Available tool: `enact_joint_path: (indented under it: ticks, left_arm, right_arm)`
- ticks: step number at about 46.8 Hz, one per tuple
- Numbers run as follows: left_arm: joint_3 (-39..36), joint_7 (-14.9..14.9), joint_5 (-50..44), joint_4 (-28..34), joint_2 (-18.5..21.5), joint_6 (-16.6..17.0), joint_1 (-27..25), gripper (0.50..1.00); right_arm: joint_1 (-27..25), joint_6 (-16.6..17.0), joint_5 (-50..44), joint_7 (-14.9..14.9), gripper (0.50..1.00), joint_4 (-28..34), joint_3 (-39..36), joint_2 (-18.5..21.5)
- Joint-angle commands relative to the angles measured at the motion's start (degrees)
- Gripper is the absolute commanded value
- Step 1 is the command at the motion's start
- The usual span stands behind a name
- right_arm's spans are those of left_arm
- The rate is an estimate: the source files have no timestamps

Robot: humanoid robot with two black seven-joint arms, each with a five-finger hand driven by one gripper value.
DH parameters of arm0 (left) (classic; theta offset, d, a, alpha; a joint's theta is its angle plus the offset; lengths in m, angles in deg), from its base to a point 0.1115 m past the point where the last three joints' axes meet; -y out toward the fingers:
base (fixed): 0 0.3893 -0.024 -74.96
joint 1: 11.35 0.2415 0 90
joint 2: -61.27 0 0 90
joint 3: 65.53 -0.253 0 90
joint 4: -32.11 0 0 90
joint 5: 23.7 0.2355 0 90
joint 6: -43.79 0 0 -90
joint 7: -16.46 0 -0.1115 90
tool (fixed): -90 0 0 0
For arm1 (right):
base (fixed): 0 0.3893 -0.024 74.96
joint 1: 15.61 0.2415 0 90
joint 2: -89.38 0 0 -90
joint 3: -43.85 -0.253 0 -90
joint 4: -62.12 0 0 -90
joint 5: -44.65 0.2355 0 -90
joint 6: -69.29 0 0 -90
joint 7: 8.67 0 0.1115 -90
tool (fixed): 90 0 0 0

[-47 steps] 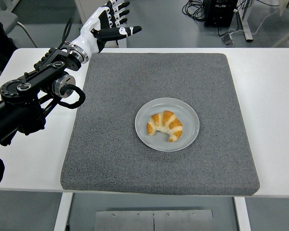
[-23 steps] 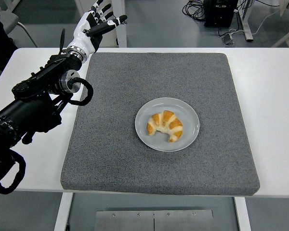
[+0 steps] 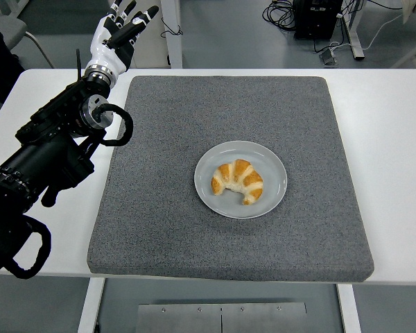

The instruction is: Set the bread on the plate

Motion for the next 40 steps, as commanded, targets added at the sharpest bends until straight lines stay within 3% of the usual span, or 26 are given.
enact_joint_path:
  ticks: [1, 9, 16, 40]
  left_arm:
    - [0.0, -0.01, 0.0, -0.39, -0.14, -0.1, 0.31, 0.957]
    - [0.0, 0.25, -0.09, -0.74, -0.32, -1.16, 1.28, 0.958]
    - [0.0, 2.8, 0.0, -2.32, -0.94, -2.3, 1.98, 0.957]
    - [0.0, 3.42, -0.09, -4.96, -1.2, -4.15, 5.32, 0.957]
  right_arm:
    - [0.06, -0.02, 0.0, 0.0, 1.0, 0.0, 0.0, 0.0]
    - [0.32, 0.06, 0.0, 0.0, 1.0, -0.26, -0.09, 0.0]
    - [0.41, 0.06, 0.0, 0.0, 1.0, -0.35, -0.26, 0.0]
    - [0.32, 0.15, 0.0, 0.0, 1.0, -0.62, 0.09, 0.0]
